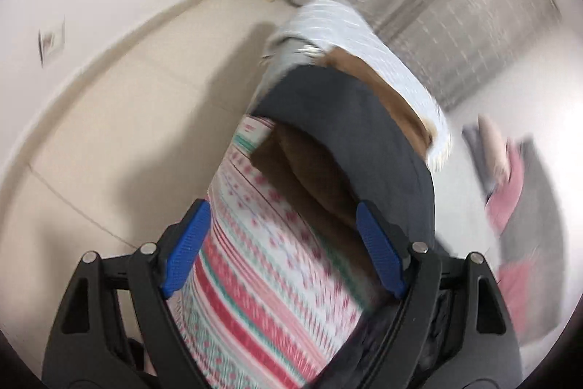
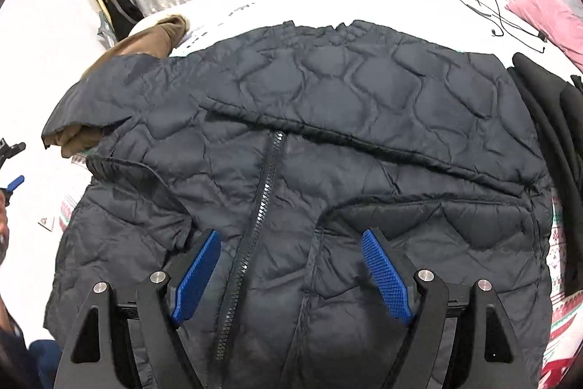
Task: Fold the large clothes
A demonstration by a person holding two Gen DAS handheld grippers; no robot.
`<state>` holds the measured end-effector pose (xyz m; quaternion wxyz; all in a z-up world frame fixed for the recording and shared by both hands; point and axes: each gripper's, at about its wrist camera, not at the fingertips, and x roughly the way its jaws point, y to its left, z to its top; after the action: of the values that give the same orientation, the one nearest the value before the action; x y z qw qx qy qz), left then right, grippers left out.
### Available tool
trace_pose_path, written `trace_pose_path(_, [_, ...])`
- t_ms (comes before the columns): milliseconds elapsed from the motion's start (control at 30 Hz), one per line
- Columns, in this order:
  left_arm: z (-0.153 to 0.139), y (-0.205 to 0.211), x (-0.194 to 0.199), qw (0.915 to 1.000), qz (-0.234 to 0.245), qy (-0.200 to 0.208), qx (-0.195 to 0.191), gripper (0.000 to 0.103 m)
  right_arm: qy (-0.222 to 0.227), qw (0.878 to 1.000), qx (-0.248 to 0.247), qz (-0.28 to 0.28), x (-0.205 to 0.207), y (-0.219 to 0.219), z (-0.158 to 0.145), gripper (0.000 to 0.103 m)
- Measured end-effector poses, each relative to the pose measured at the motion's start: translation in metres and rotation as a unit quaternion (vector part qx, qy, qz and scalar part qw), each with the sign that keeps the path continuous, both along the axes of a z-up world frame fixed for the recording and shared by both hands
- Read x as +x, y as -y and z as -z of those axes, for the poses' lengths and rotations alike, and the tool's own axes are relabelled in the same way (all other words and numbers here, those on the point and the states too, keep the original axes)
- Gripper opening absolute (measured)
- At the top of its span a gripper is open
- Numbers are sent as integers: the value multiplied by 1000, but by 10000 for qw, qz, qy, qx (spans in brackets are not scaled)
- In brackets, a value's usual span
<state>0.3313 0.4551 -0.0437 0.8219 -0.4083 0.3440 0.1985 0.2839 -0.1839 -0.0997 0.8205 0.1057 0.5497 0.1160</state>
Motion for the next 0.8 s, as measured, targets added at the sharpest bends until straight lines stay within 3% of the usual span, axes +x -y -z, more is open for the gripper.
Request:
trace_pose_path(100, [11, -28, 16, 9999, -141, -6, -18, 82, 101, 9999, 46, -57, 6, -6, -2, 81])
trace_pose_path(167, [14, -35, 27, 9996, -59, 224, -144, 82, 100, 9999, -7, -79, 12, -10, 0, 81])
trace_pose_path(267, [22, -38, 45, 9962, 53, 569, -661, 82, 106, 9998, -11, -142, 18, -19, 4, 81])
trace_pose_path(367, [39, -41, 56, 9875, -131, 912, -1277, 82, 93, 9997, -133, -194, 18, -23, 10, 81])
trace_pose_path(467, [49, -40, 69, 9790, -280, 1196, -1625, 77, 76, 9994, -283, -202, 20, -25, 15, 81])
trace_pose_path(567, [43, -39, 80, 9831, -401, 1129, -1383, 50, 55, 9994, -285, -201, 22, -26, 19, 81])
trace_pose_path(633, [35, -41, 83, 9862, -429, 1101, -1156, 22, 51, 9993, -314, -217, 23, -27, 21, 81])
trace_pose_path(733, [14, -40, 83, 9906, -494, 1049, -730, 7, 71, 9993, -307, -210, 23, -26, 20, 81])
trace_pose_path(800, [-3, -36, 82, 9924, -439, 1069, -414, 6, 98, 9995, -249, -160, 23, -23, 18, 81])
